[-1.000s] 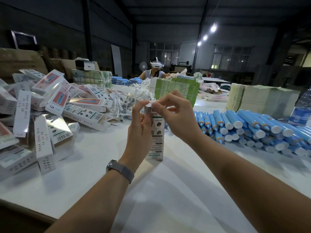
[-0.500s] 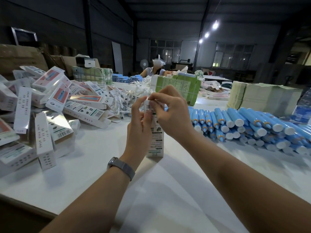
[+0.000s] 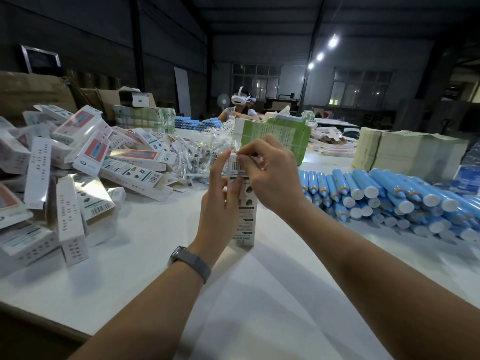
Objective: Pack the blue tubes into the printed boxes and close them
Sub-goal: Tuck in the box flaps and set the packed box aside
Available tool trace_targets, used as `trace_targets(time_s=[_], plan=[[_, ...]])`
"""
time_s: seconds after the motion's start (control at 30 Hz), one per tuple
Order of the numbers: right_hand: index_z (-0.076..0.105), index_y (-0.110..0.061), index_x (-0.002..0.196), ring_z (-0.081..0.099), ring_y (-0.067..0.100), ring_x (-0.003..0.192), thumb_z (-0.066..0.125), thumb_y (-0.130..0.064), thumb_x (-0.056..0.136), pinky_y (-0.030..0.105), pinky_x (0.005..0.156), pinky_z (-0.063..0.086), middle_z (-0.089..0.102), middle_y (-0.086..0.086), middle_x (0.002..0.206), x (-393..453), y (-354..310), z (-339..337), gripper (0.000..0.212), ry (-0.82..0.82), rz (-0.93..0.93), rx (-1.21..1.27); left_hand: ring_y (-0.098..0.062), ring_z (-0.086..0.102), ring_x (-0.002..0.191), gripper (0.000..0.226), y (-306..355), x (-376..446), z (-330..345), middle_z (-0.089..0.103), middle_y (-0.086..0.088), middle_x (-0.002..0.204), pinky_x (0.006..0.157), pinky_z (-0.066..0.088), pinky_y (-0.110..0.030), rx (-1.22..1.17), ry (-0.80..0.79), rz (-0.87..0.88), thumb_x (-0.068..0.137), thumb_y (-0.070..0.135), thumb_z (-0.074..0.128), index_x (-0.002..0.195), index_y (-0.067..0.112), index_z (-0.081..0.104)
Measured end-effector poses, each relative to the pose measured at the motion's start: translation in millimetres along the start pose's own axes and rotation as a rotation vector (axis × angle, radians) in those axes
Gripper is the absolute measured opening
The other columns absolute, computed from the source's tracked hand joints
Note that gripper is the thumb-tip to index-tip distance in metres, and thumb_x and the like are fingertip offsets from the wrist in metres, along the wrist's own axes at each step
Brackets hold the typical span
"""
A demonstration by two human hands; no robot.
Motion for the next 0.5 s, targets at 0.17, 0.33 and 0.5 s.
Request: trace_targets(time_s=[0.17, 0.33, 0.5], plan=[[0.074, -0.017, 0.092, 0.057, 0.009, 0.082, 0.066, -0.017, 0.092, 0.032, 0.076, 0.05, 0.06, -0.005, 0.087, 12.9, 1.1, -2.1, 0.008, -0.1, 0.036, -0.023, -0.014, 0.068, 0.068, 0.043, -1.6, -0.2, 1.3, 0.066, 0.003, 0.081, 0.065, 0.057, -0.05, -0.007, -0.019, 0.001, 0.096, 0.042, 0.039, 0.128, 0.068, 0.027], [0.074, -0.025, 0.091, 0.064, 0.011, 0.078, 0.068, -0.022, 0.092, 0.036, 0.078, 0.055, 0.069, -0.005, 0.085, 22.5, -0.2, -3.5, 0.007, -0.231, 0.075, -0.031, -0.021, 0.07, 0.071, 0.042, -2.2, -0.4, 0.4, 0.067, 0.001, 0.085, 0.067, 0.056, -0.057, -0.012, -0.028, -0.005, 0.097, 0.043, 0.04, 0.128, 0.069, 0.027], [0.071, -0.031, 0.088, 0.064, 0.017, 0.077, 0.065, -0.025, 0.094, 0.039, 0.076, 0.057, 0.07, 0.0, 0.091, 26.2, -0.2, -4.0, 0.01, -0.356, 0.128, -0.017, -0.016, 0.068, 0.069, 0.043, -1.0, -0.9, 0.3, 0.067, 0.005, 0.084, 0.066, 0.056, -0.051, -0.008, -0.03, 0.014, 0.097, 0.044, 0.04, 0.129, 0.07, 0.025]])
Point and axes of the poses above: each hand's wrist, its own x-axis towards the middle knuckle, its own z-axis out of the palm, y = z × x, the point moved 7 cm from there along x, towards the middle knuckle
